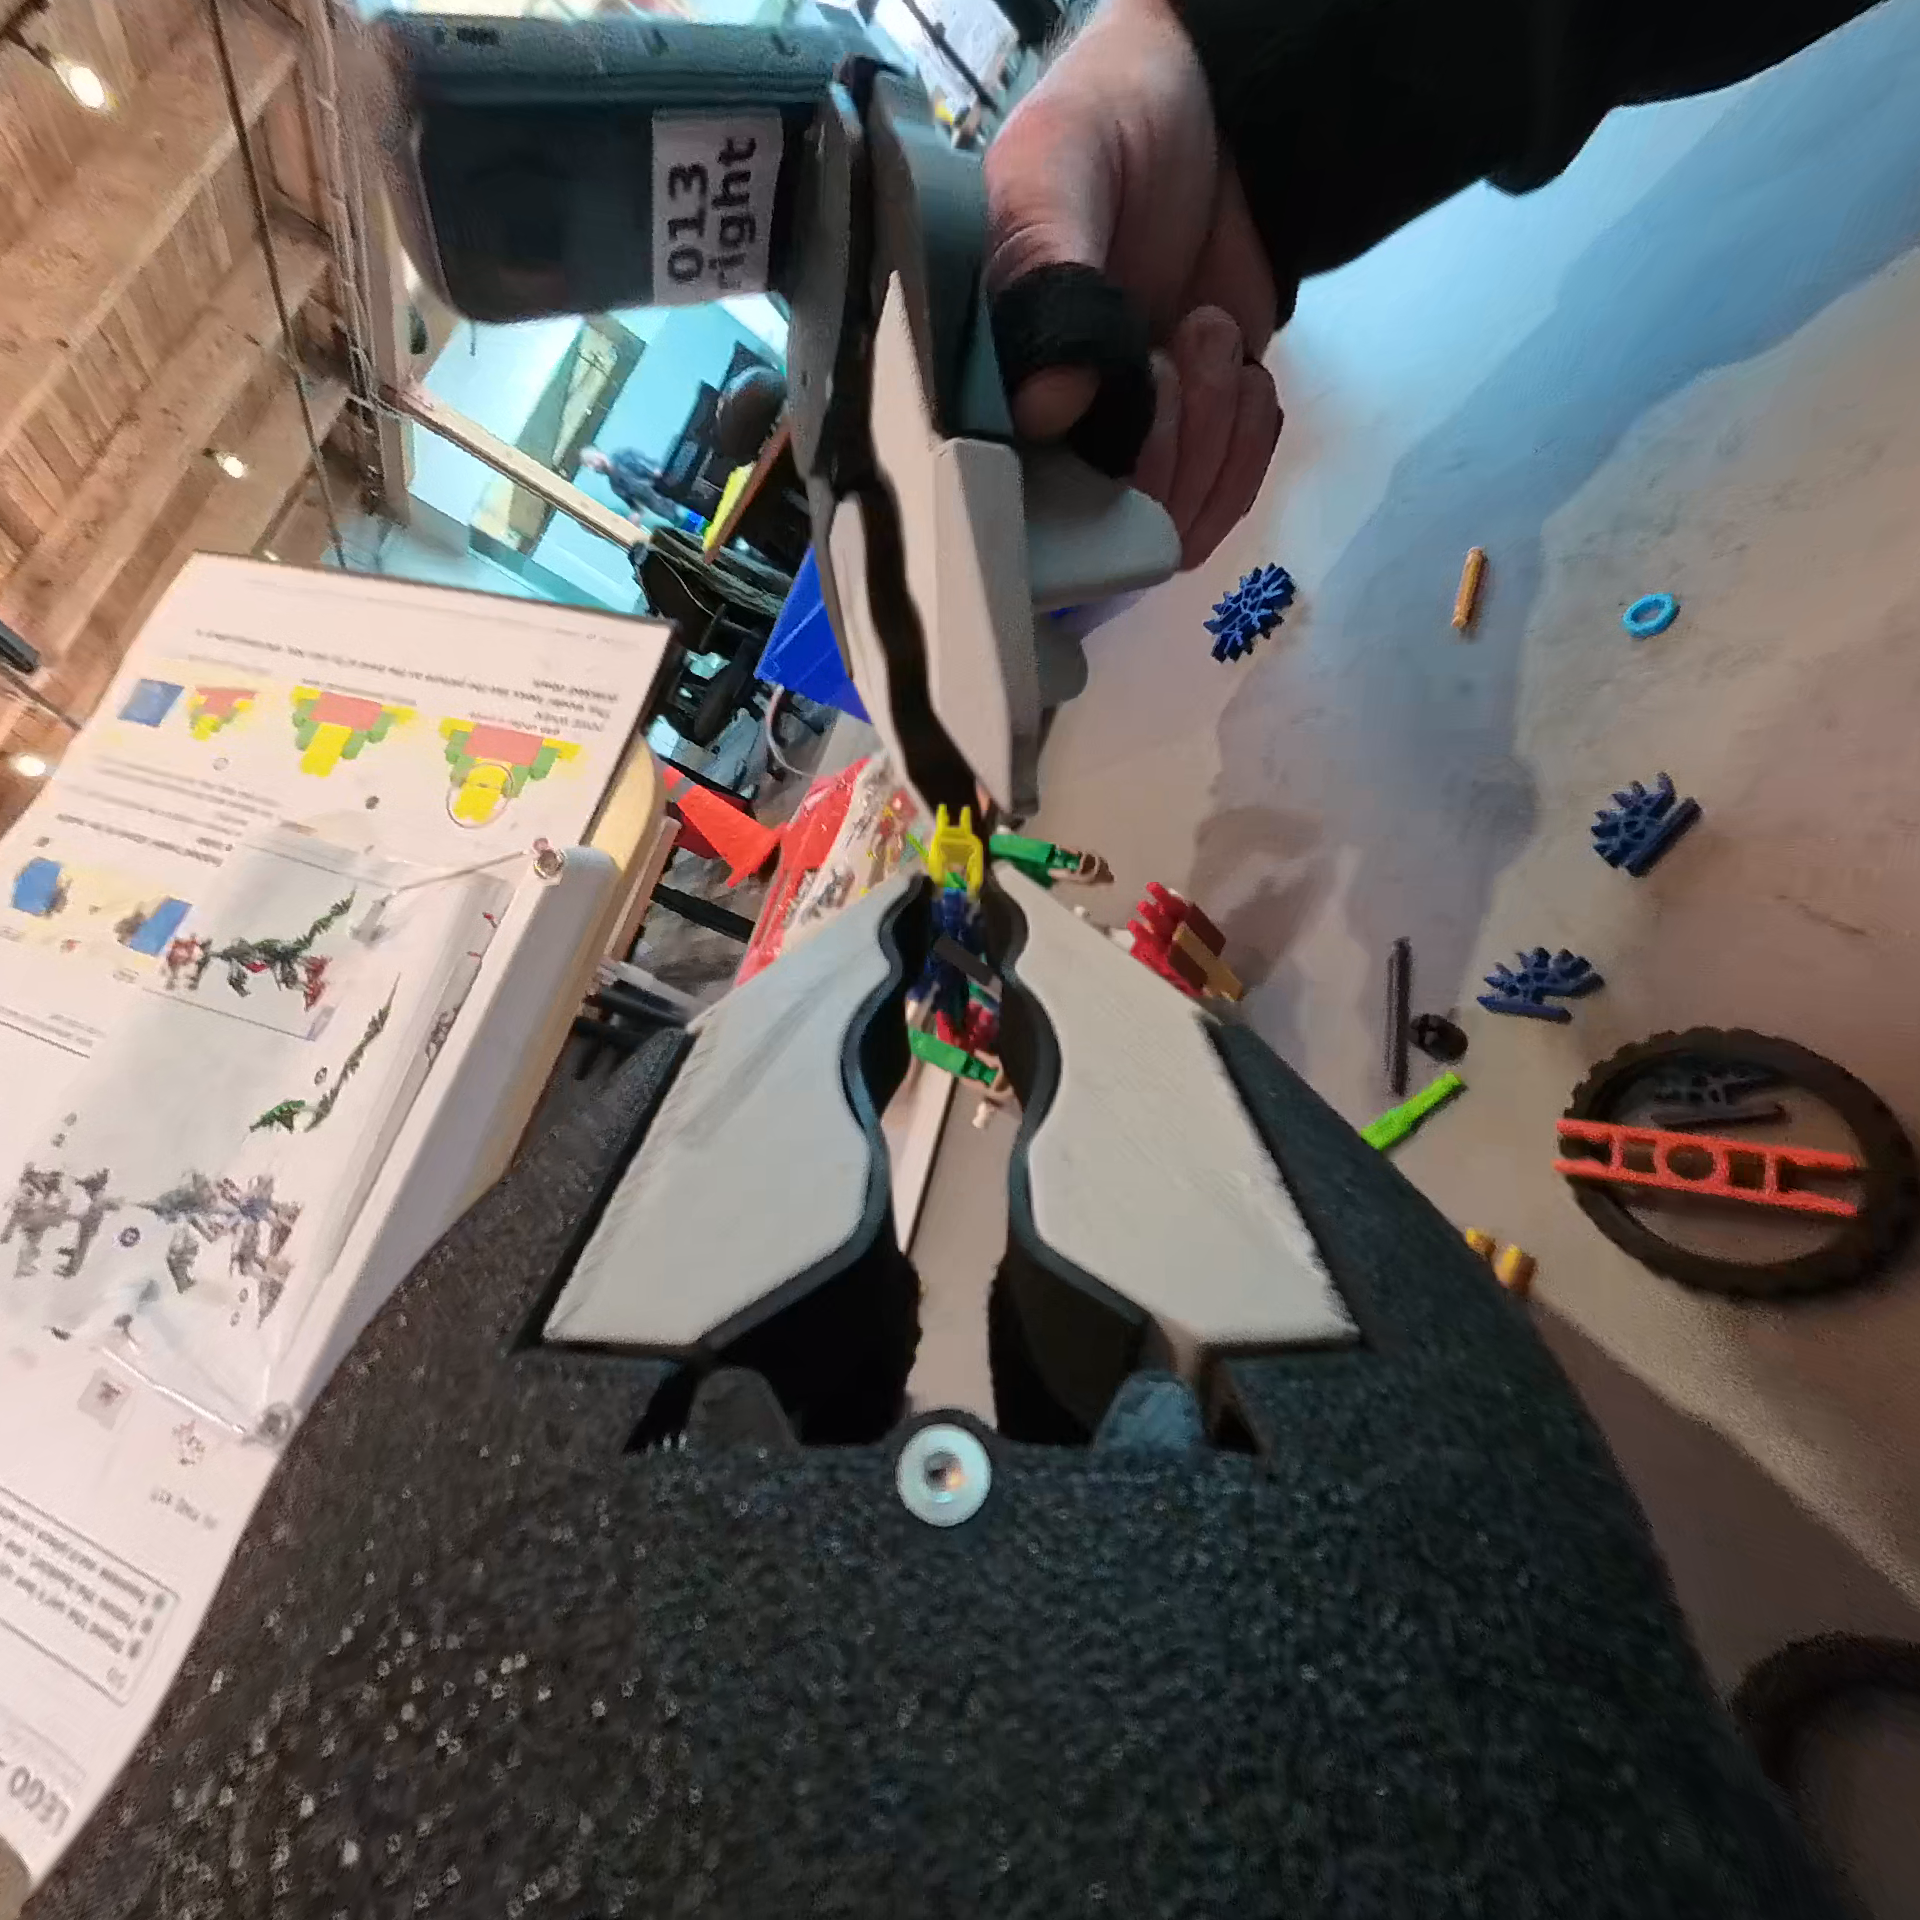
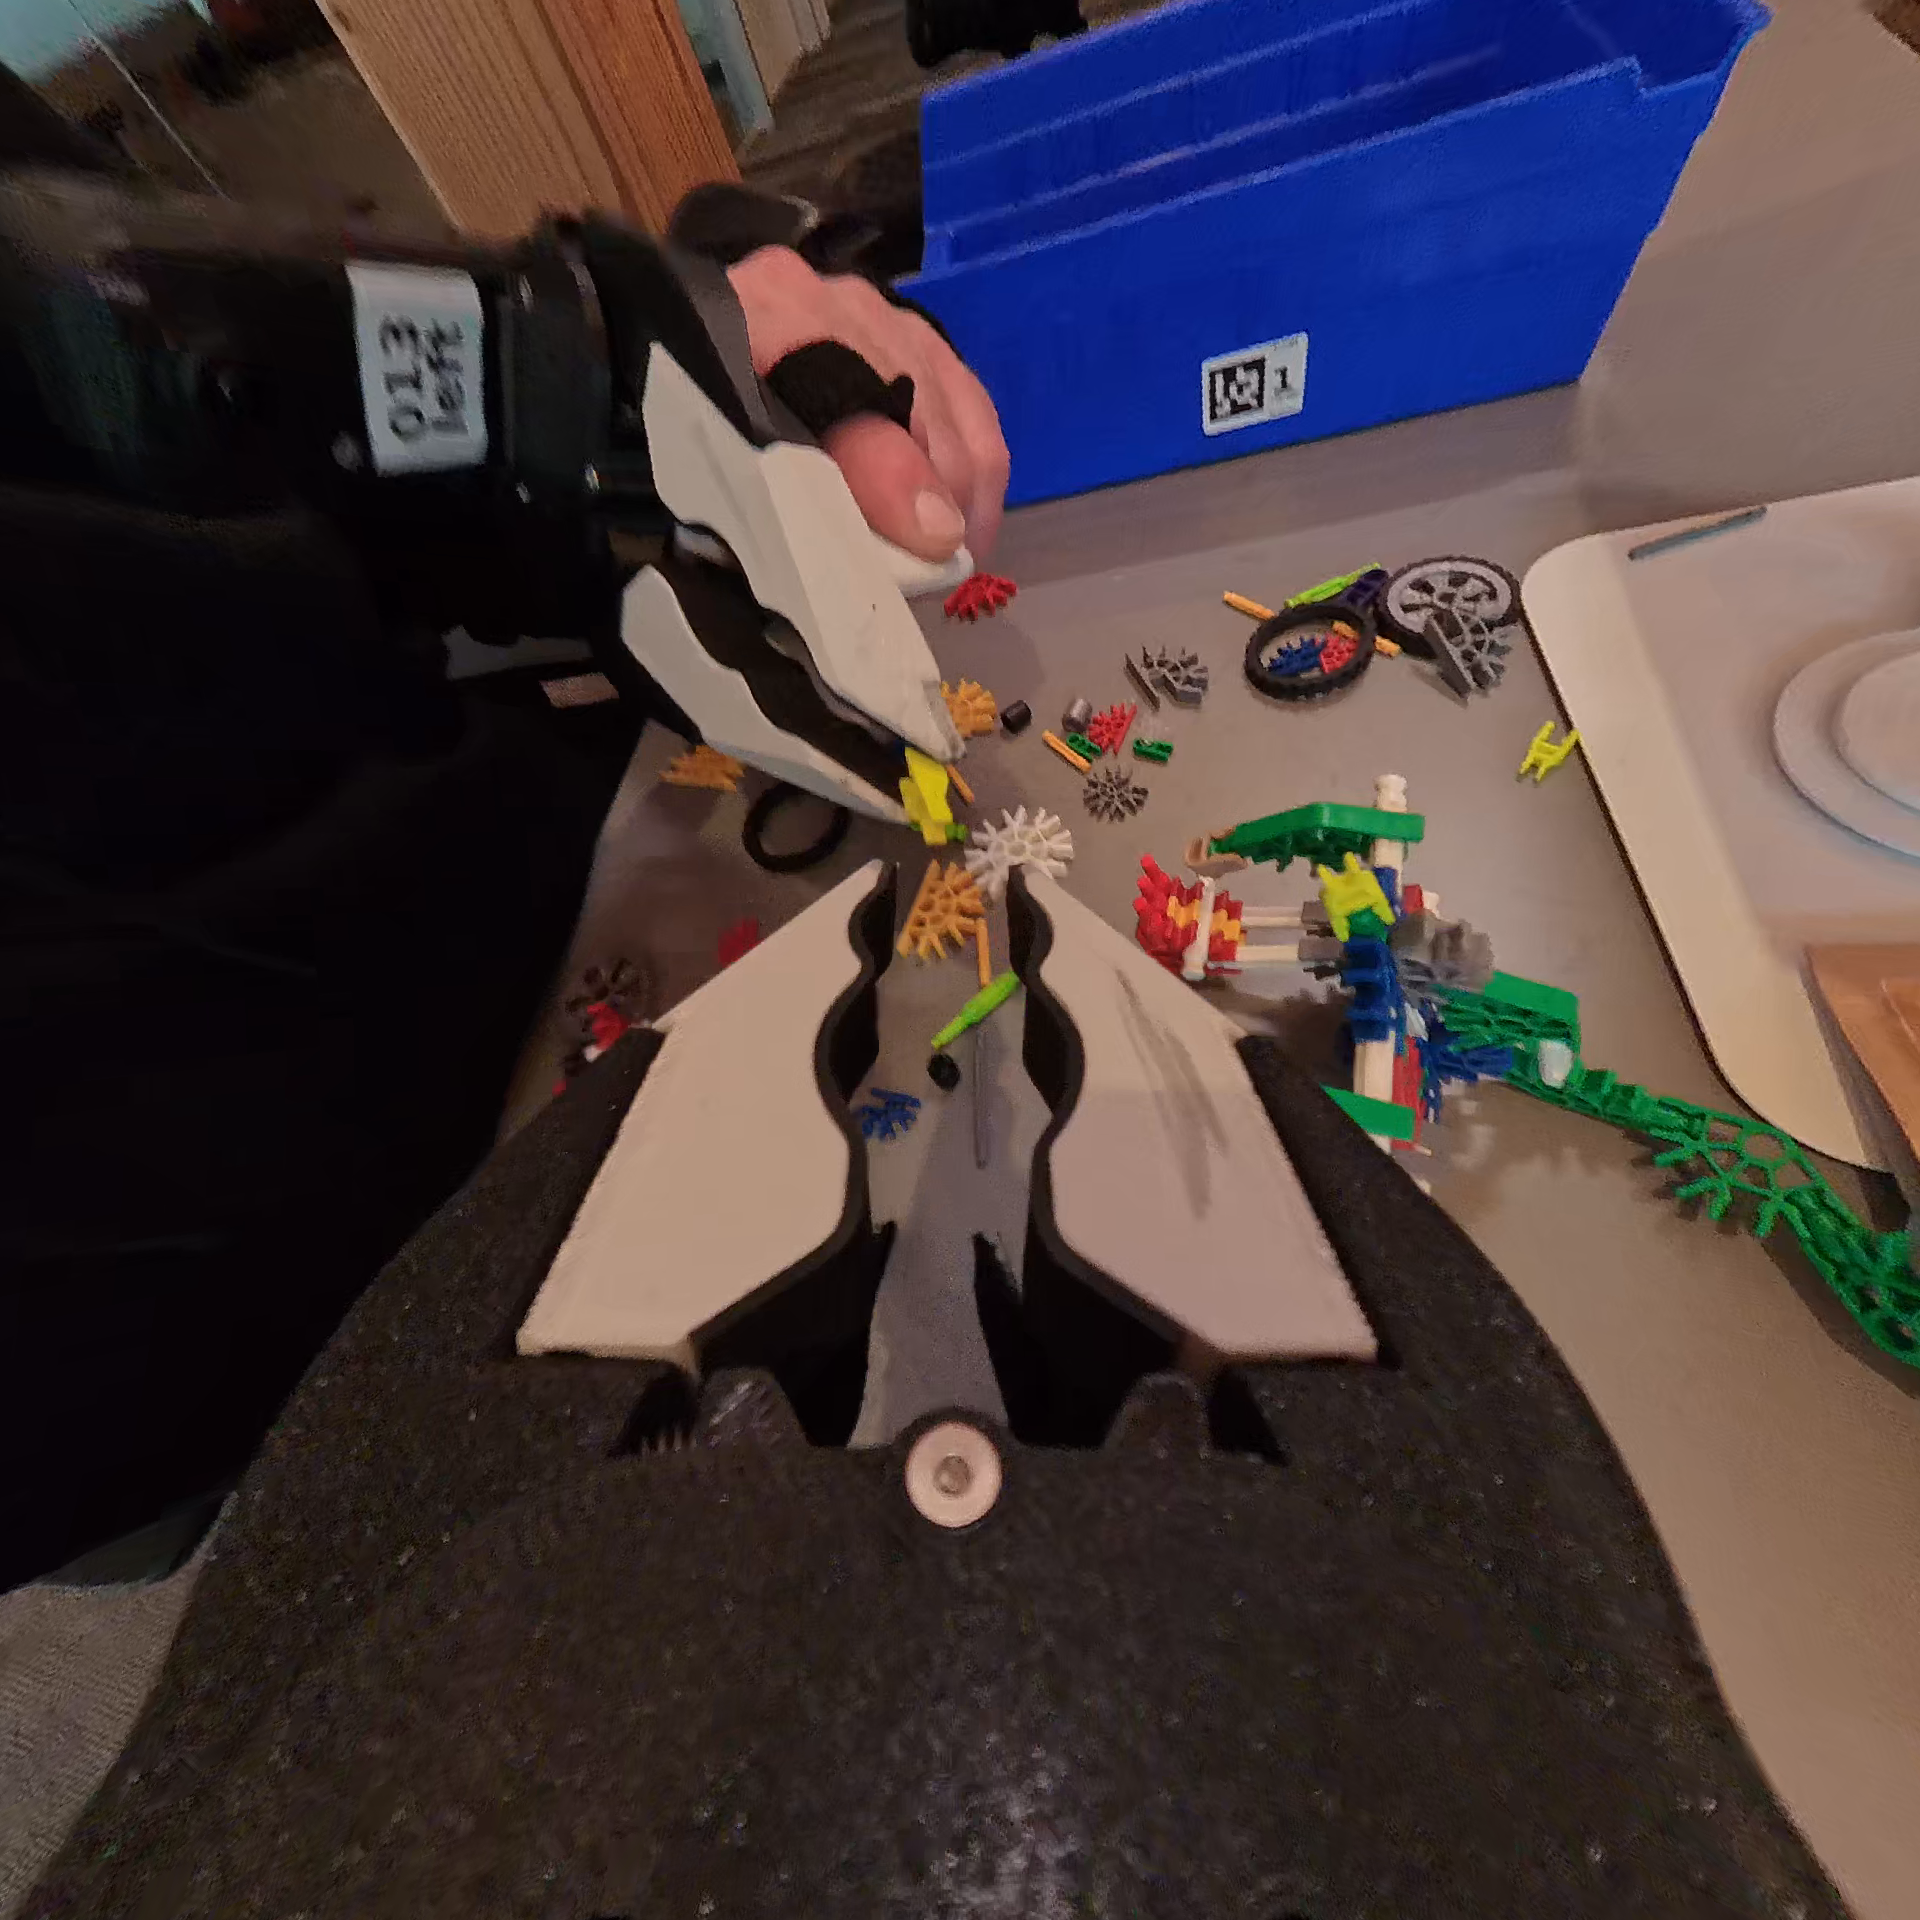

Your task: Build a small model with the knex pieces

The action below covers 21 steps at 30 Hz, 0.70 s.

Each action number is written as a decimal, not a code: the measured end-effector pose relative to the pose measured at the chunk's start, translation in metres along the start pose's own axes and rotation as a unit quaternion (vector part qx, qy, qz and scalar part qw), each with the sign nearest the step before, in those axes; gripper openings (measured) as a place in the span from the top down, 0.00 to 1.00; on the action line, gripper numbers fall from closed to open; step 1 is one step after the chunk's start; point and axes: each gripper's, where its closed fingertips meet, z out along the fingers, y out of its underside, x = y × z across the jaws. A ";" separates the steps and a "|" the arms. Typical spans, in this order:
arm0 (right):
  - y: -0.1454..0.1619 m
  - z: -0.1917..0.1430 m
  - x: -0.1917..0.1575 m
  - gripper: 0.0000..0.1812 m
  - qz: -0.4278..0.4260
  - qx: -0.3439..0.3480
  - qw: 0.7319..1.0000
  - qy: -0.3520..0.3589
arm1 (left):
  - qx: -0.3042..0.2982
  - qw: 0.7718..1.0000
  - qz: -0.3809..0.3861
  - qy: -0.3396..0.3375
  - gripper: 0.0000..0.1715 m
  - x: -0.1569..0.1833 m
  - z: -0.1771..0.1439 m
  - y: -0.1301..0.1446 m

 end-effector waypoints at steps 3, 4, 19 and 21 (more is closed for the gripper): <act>0.020 0.005 0.002 0.89 -0.030 -0.059 0.998 0.021 | -0.018 0.998 -0.040 0.034 0.96 0.004 -0.008 0.011; 0.027 0.007 -0.001 0.89 -0.043 -0.080 0.996 0.019 | -0.019 0.997 -0.059 0.042 0.96 0.005 -0.012 0.012; 0.097 0.037 0.008 0.92 -0.116 -0.282 0.950 0.062 | -0.072 0.978 -0.155 0.116 0.96 0.042 -0.020 0.040; 0.101 0.039 0.011 0.92 -0.116 -0.292 0.947 0.065 | -0.073 0.977 -0.160 0.119 0.96 0.044 -0.018 0.042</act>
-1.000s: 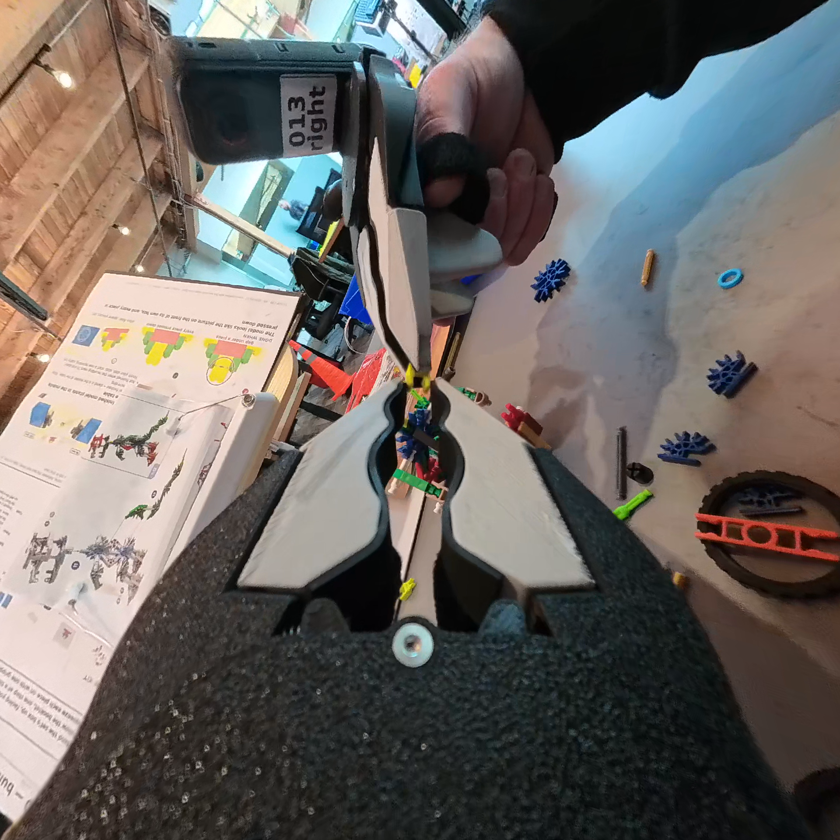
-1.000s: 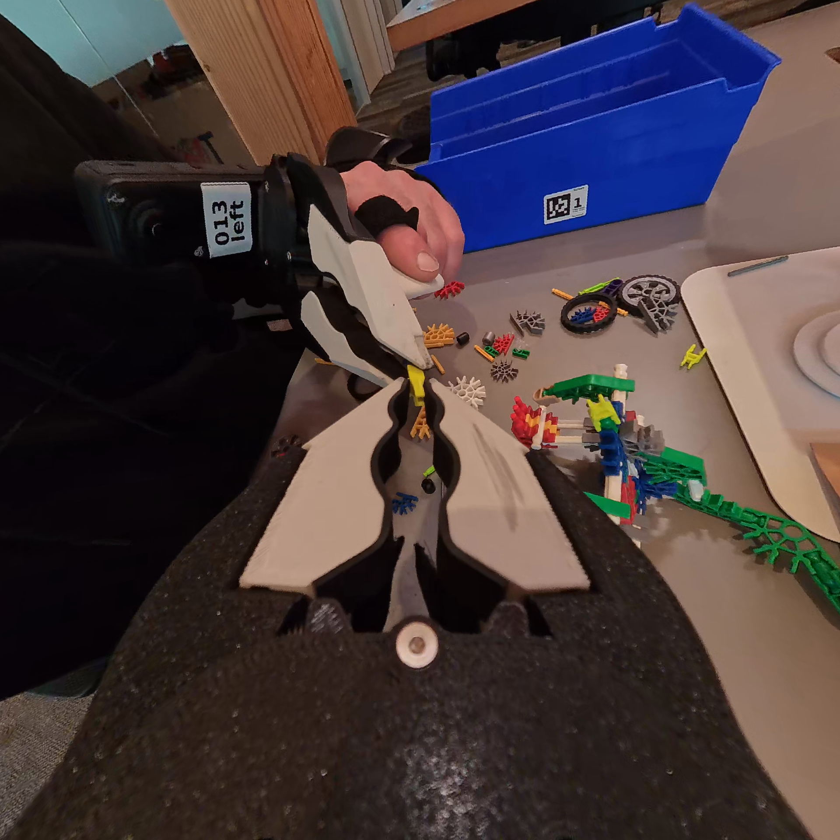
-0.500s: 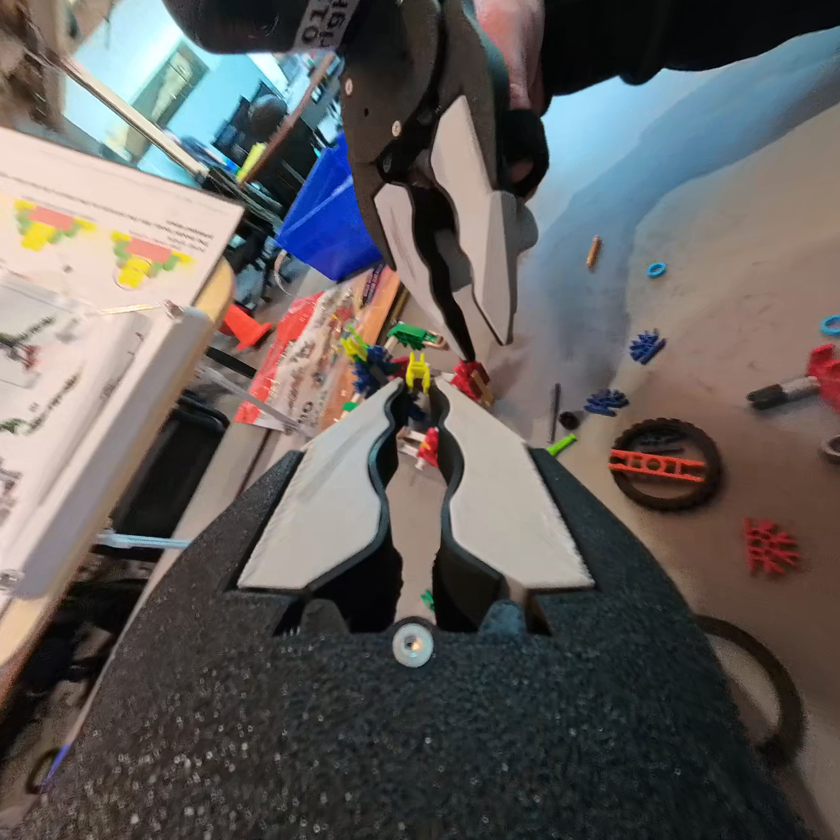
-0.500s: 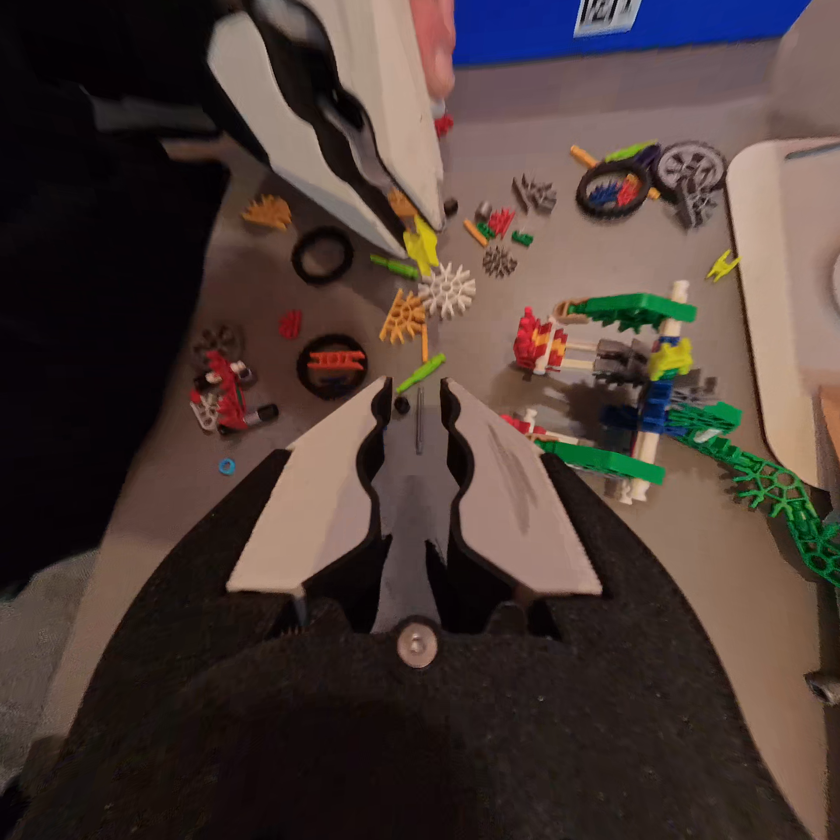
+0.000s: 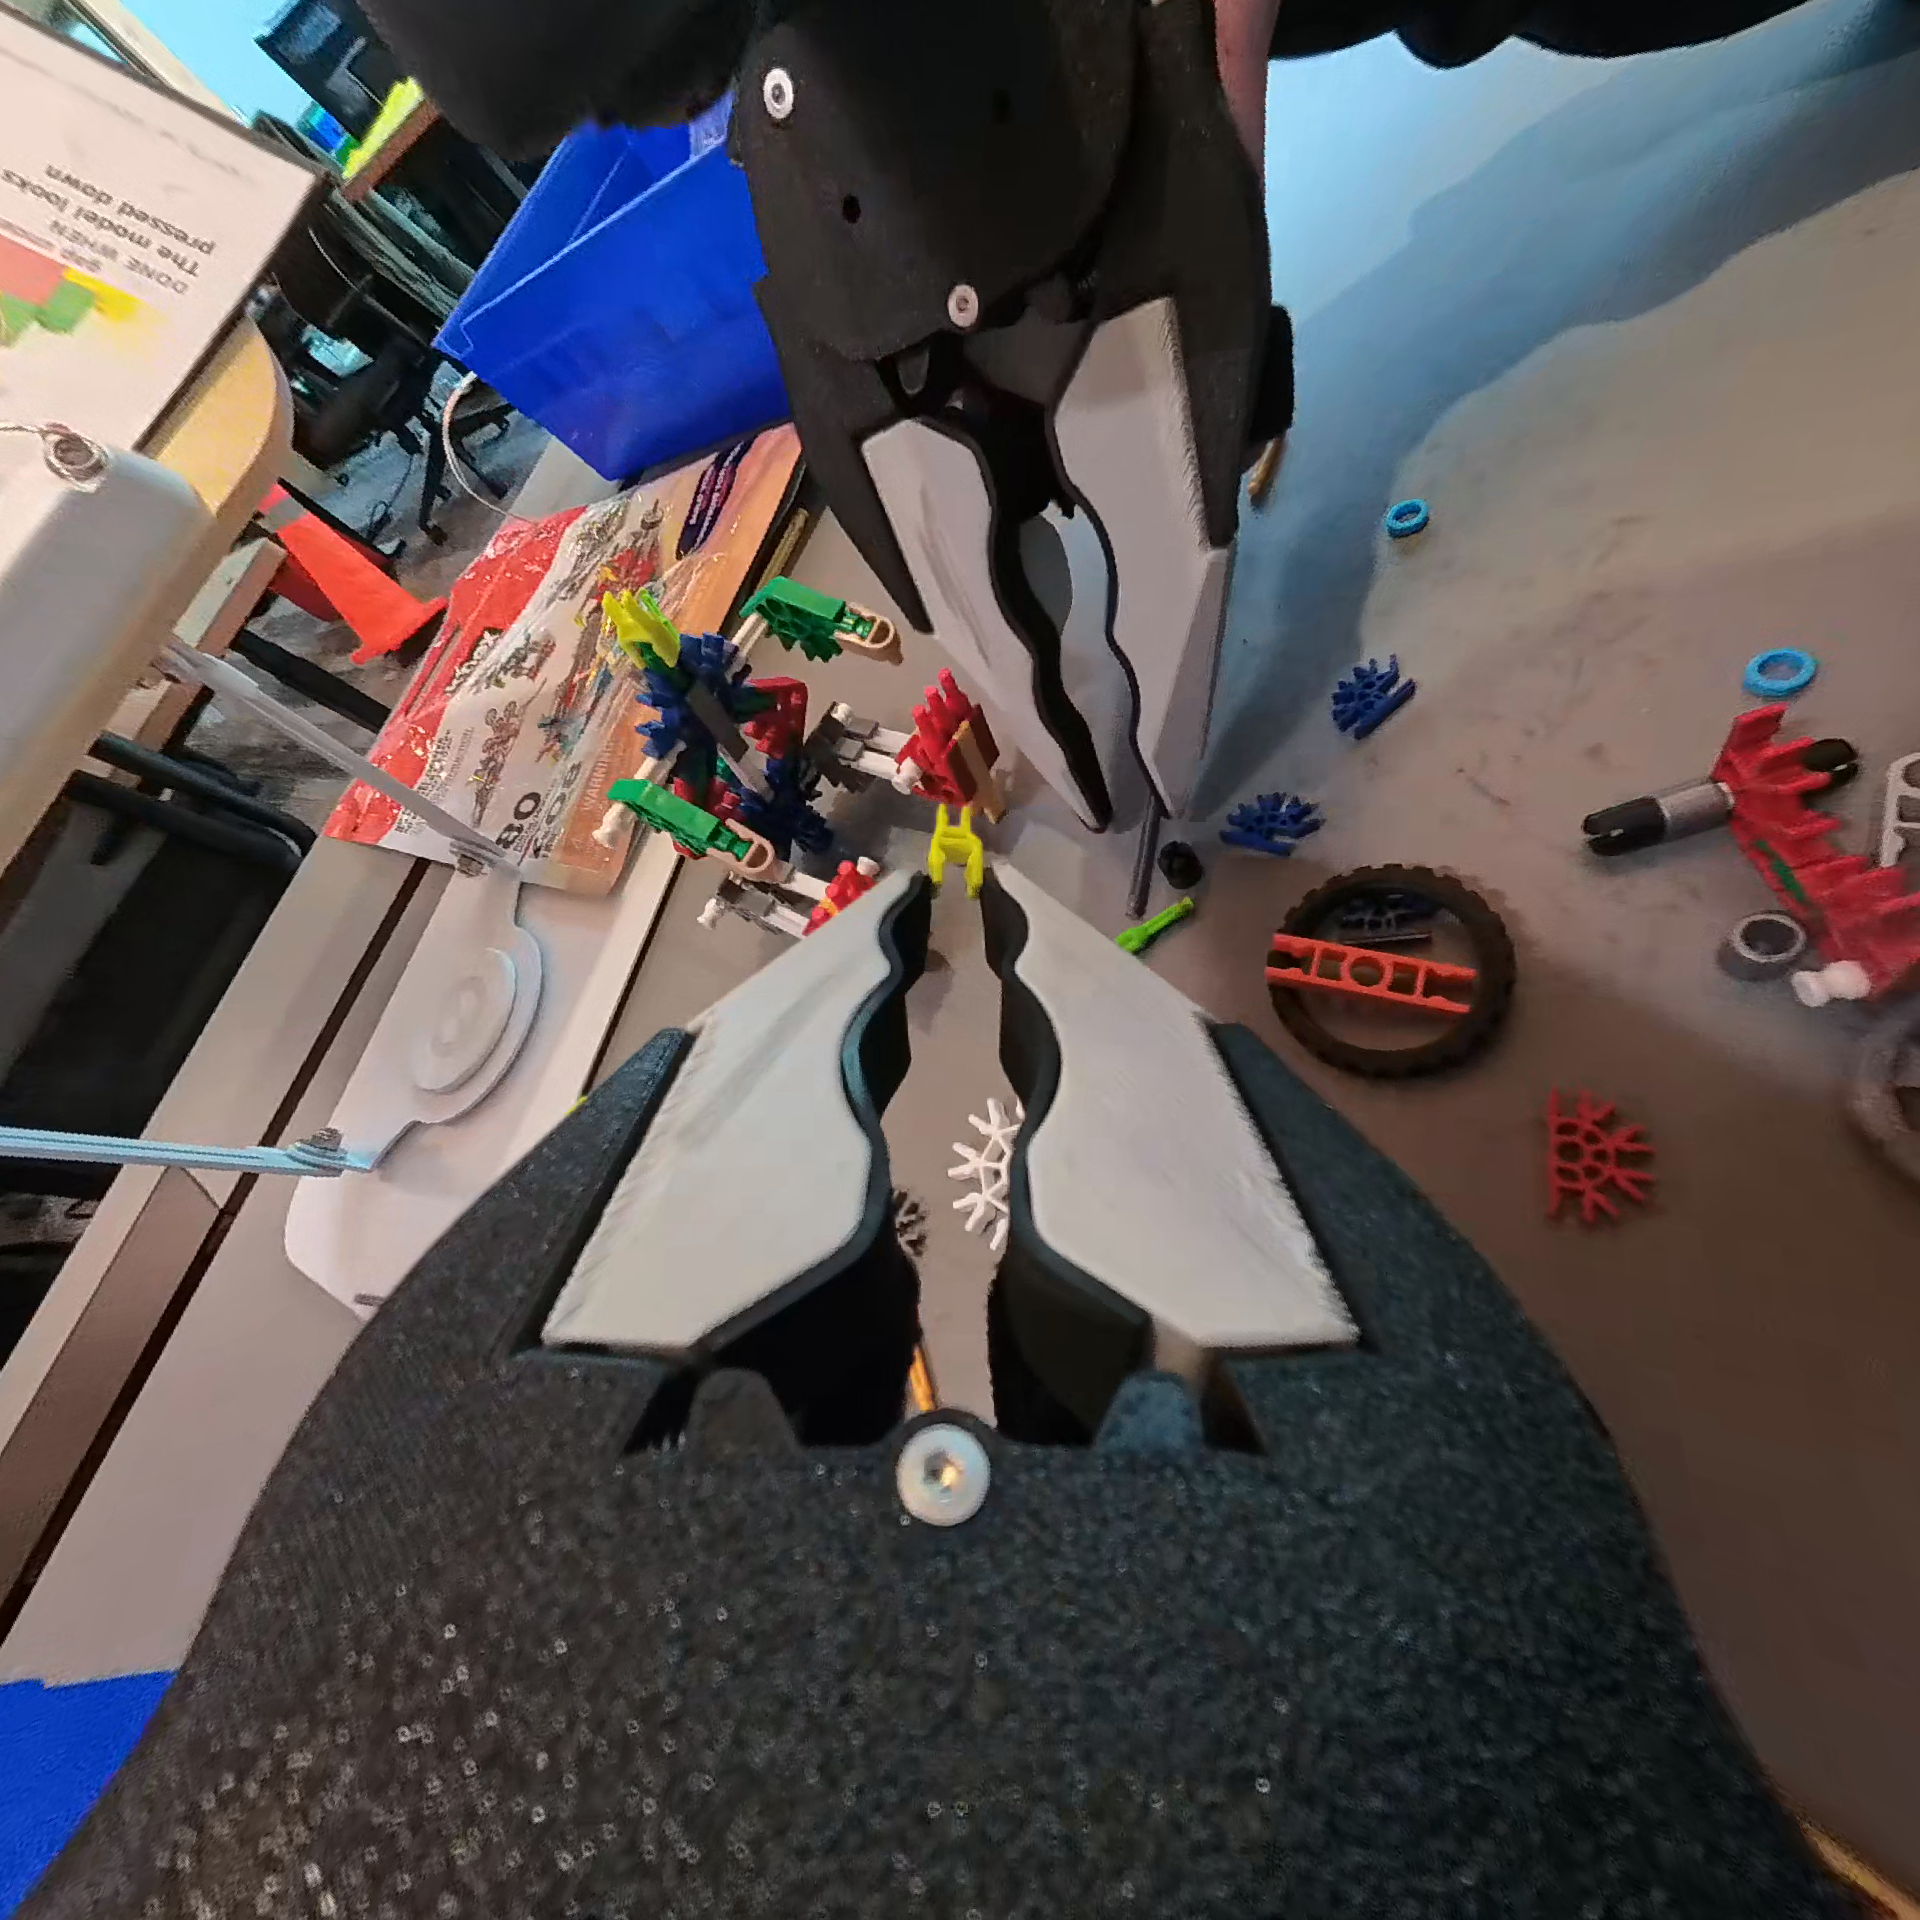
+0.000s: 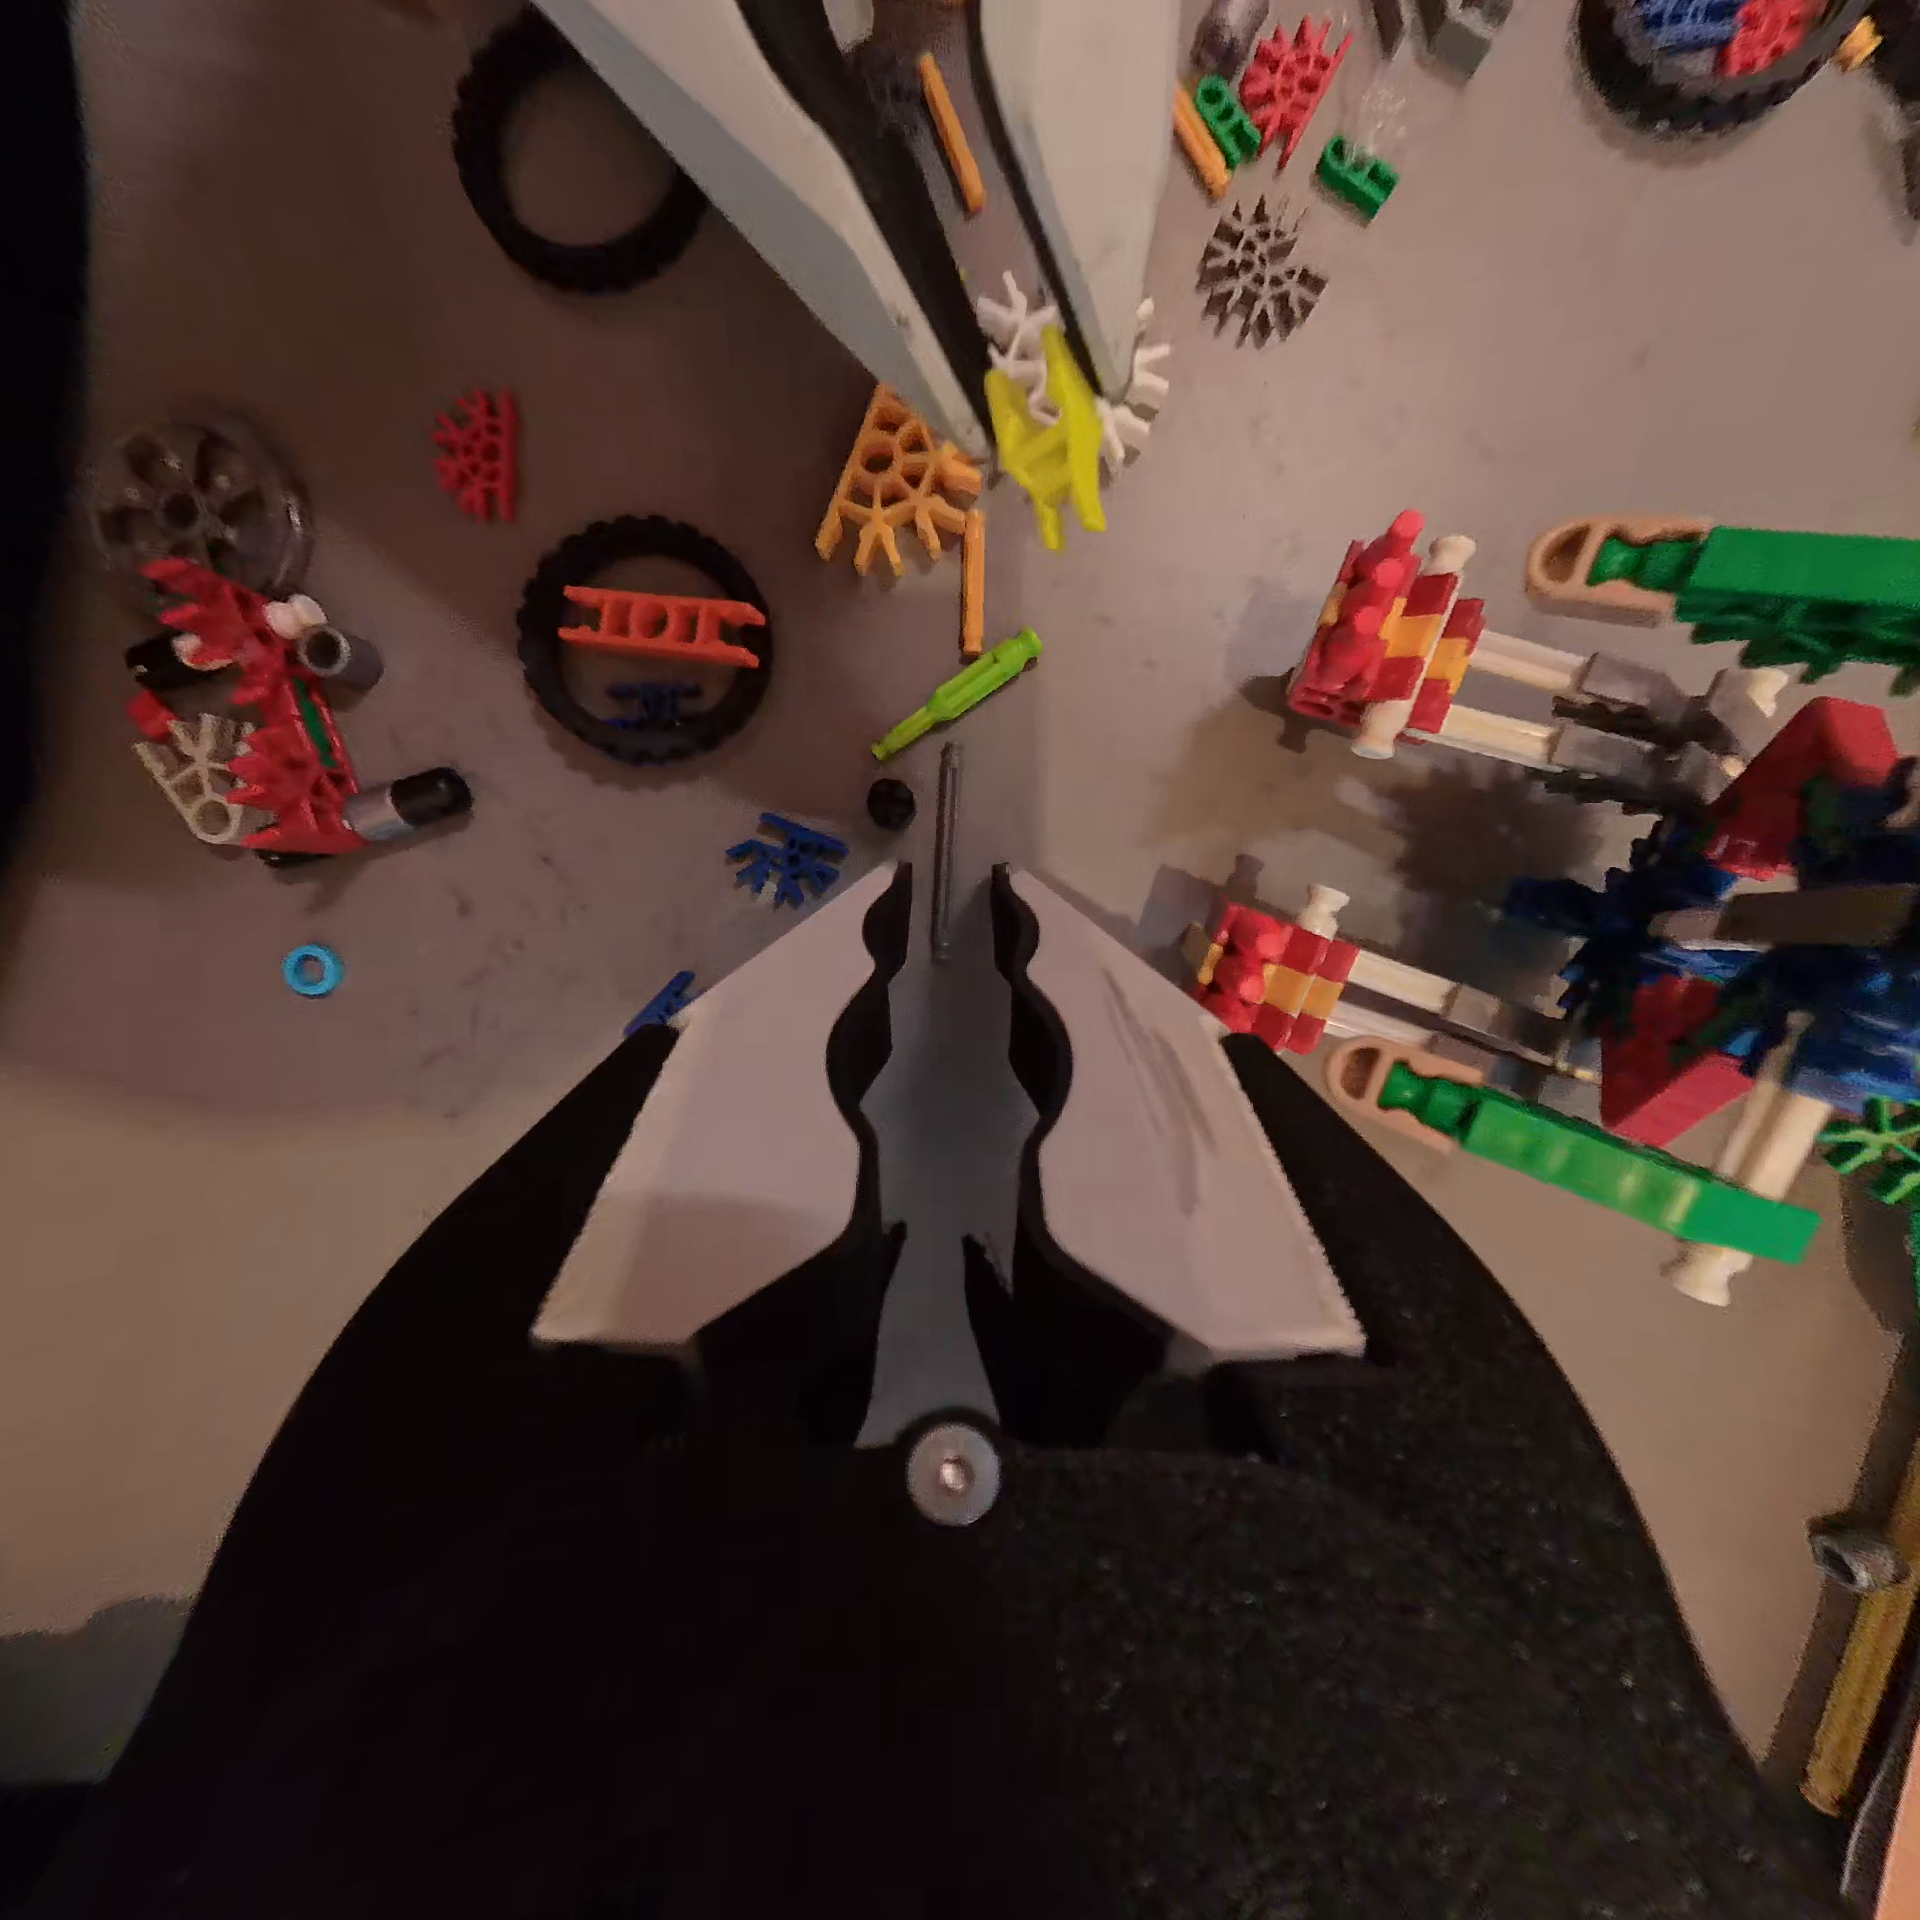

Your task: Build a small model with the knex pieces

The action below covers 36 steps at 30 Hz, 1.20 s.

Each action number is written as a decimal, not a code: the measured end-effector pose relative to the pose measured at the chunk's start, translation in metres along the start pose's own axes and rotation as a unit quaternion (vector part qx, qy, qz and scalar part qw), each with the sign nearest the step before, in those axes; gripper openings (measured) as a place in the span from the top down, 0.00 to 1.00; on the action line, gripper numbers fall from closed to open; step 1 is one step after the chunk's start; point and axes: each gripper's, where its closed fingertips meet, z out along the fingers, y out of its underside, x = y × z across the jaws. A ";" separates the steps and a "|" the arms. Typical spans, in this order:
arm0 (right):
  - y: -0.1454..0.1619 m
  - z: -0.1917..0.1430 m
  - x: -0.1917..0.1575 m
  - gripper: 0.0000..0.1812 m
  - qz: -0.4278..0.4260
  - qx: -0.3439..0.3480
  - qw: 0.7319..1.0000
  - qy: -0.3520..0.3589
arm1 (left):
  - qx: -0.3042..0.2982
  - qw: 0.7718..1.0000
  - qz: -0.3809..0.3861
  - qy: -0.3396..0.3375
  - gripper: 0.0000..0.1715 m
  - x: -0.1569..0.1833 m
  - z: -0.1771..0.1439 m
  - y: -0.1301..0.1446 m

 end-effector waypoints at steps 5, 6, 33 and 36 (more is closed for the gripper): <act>0.000 0.004 0.004 0.99 0.000 -0.005 1.000 0.012 | -0.006 1.000 -0.005 -0.003 0.96 -0.002 0.002 0.003; 0.000 0.004 0.004 0.99 -0.001 -0.006 1.000 0.013 | -0.008 1.000 -0.006 -0.002 0.96 -0.001 0.003 0.004; -0.012 -0.030 0.017 0.95 0.029 0.079 0.996 0.025 | -0.021 0.997 -0.067 0.044 0.96 0.000 0.009 0.018; -0.017 -0.018 0.013 0.94 0.026 0.072 0.997 0.018 | -0.033 0.997 -0.060 0.048 0.96 0.001 0.011 0.021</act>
